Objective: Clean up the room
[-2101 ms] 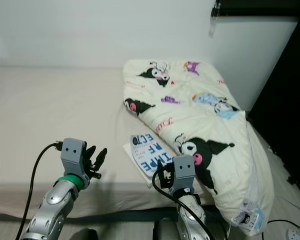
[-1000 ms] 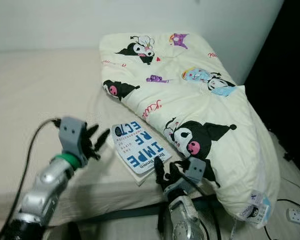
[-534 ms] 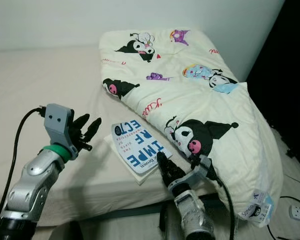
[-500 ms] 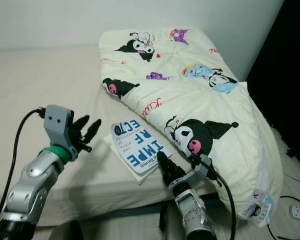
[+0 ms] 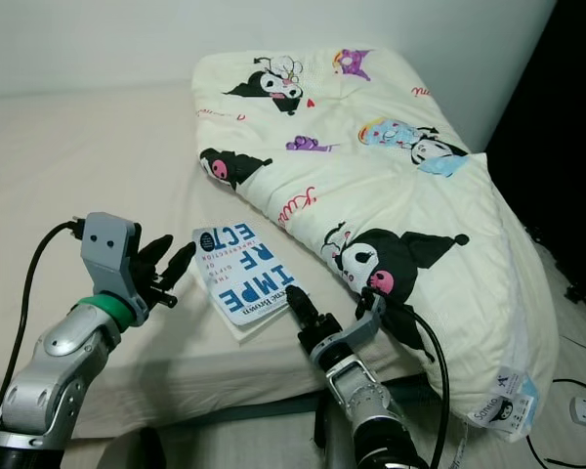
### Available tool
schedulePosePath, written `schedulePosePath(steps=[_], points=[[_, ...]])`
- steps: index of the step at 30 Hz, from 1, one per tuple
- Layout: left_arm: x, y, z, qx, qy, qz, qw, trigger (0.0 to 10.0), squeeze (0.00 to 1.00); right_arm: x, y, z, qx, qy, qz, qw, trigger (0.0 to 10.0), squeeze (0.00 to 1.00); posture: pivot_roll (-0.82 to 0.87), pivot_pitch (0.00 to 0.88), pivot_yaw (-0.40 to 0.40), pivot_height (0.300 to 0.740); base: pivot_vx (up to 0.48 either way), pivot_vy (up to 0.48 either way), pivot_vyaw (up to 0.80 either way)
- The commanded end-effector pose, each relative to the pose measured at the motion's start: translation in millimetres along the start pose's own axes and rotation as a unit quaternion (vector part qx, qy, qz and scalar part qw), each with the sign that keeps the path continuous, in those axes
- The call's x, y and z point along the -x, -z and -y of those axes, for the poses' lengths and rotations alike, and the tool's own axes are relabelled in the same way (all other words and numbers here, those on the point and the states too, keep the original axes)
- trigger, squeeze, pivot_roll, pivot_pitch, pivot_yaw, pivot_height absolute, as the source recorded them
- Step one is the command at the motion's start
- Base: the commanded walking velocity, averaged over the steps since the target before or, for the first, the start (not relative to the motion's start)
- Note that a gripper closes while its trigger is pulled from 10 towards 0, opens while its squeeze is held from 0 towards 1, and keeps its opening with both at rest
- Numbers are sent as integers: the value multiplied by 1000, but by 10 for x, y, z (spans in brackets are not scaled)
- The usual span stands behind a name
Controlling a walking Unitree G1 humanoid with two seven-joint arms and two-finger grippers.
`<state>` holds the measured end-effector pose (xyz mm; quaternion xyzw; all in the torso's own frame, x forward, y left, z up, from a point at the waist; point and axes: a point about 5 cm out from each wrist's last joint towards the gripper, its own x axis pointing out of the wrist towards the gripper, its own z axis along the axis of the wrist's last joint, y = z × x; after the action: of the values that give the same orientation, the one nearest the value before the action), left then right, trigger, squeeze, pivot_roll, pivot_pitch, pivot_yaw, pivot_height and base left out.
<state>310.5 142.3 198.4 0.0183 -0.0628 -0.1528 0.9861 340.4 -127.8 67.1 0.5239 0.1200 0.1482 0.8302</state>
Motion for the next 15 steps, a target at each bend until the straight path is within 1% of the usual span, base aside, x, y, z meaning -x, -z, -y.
schedulePosePath(steps=[1,5,9,11,12,14,15], points=[[57,58,-64,1,-13,-17,1000,10000,0,135,237,241,-32,69,-34,997,10000,0,21,237,147,532,0,0,0],[63,67,-14,4,-6,-23,1000,10000,0,124,190,271,-32,90,-33,995,10000,0,21,242,158,532,0,0,0],[59,46,9,5,-5,-22,1000,10000,0,42,69,194,-8,86,-36,996,10000,0,27,243,158,532,0,0,0],[64,42,0,5,-7,-22,1000,10000,0,-31,-6,88,11,57,-36,998,10000,0,30,245,158,532,0,0,0],[64,42,0,5,-7,-22,1000,10000,0,-31,-6,88,11,57,-36,998,10000,0,30,245,158,532,0,0,0],[72,36,-3,5,-9,-22,1000,10000,0,-109,-43,-45,20,15,-43,999,10000,0,38,247,157,532,0,0,0],[72,36,-3,5,-9,-22,1000,10000,0,-109,-43,-45,20,15,-43,999,10000,0,38,247,157,532,0,0,0]])
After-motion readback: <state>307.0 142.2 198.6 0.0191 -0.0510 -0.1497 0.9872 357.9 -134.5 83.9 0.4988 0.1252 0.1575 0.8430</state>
